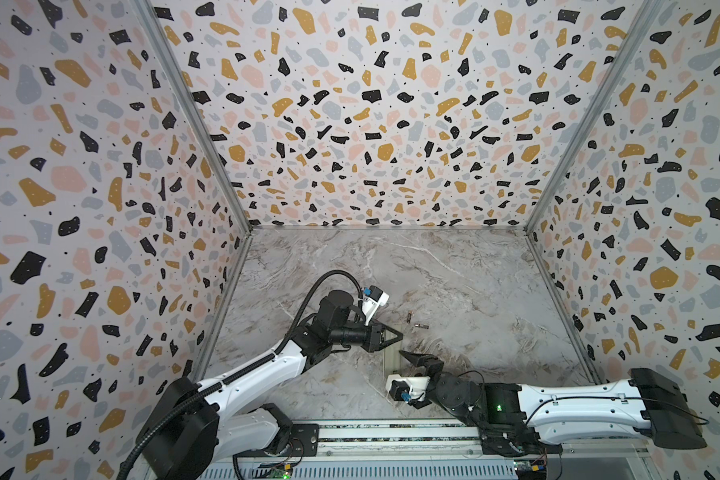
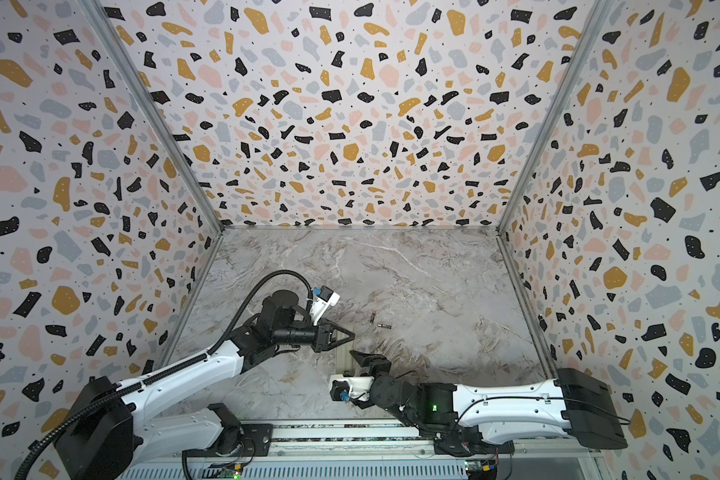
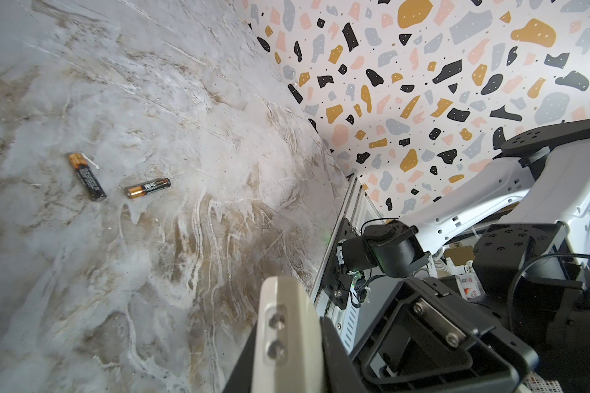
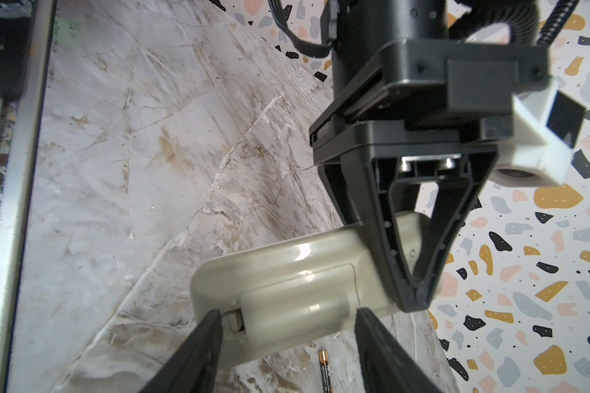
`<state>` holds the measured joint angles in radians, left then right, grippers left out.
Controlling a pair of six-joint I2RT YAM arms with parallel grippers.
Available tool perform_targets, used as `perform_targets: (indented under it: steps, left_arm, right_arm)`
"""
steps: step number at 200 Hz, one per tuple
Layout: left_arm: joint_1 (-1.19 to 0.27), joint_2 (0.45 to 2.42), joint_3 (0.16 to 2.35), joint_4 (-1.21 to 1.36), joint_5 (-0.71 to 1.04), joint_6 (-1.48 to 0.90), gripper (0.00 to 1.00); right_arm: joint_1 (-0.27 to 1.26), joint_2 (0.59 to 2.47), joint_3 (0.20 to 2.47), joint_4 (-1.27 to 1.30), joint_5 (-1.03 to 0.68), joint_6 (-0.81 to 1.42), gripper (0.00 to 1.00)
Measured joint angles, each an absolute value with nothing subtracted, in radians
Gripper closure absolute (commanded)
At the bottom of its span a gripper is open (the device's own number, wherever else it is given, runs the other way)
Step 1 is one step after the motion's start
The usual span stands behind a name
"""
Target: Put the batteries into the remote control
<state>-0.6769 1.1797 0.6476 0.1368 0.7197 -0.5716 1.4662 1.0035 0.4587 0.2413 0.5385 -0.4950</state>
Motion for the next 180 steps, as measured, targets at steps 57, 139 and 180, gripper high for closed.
perform_targets:
  steps: [57, 139, 180]
  left_arm:
    - [-0.675, 1.180, 0.648, 0.144, 0.725, -0.585, 1.00]
    - [-0.669, 1.189, 0.648, 0.146, 0.722, -0.586, 1.00]
    - [-0.666, 1.190, 0.648, 0.159, 0.712, -0.585, 1.00]
  right_arm:
    - [1.456, 1.009, 0.459, 0.268, 0.549, -0.507, 0.35]
    - [1.453, 1.031, 0.459, 0.289, 0.567, -0.537, 0.34]
    - [1.454, 1.039, 0.449, 0.323, 0.596, -0.563, 0.34]
